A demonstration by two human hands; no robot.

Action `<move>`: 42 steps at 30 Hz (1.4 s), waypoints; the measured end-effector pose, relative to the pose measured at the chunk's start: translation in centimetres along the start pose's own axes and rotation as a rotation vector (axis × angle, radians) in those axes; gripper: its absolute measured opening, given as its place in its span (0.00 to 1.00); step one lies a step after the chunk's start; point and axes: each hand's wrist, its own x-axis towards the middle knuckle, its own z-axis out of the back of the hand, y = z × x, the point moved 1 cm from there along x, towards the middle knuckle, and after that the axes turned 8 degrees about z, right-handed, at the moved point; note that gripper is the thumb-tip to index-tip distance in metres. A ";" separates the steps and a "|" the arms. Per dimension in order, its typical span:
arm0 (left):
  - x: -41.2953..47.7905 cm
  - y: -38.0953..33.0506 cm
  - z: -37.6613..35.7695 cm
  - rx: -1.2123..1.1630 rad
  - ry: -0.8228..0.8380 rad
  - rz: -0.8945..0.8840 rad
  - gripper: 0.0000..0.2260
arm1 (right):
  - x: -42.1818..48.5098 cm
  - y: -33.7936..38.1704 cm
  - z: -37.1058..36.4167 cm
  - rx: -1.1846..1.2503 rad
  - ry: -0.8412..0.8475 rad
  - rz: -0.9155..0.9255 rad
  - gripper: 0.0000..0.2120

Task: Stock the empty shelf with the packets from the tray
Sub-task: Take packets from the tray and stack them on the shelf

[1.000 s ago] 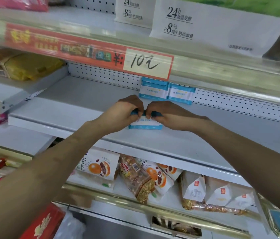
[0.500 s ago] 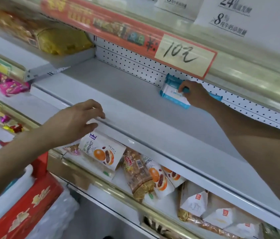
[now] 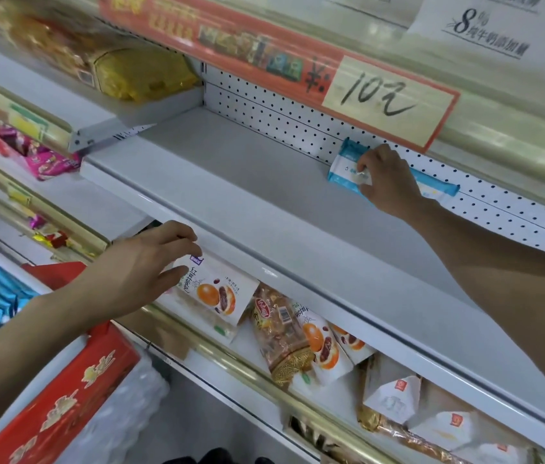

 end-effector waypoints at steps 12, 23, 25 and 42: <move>-1.7 0.6 0.1 -0.014 0.020 0.014 0.19 | -1.0 0.5 0.3 -0.137 -0.035 -0.008 0.21; -1.4 0.3 1.6 -0.016 -0.031 -0.035 0.16 | -2.0 3.4 1.4 -0.100 -0.156 0.058 0.24; -0.9 0.1 1.8 -0.022 -0.042 -0.048 0.15 | -2.1 5.1 1.5 -0.059 -0.177 0.102 0.24; -17.1 7.4 5.8 0.123 -0.172 0.554 0.13 | -1.7 45.1 -1.5 0.503 -0.090 0.884 0.16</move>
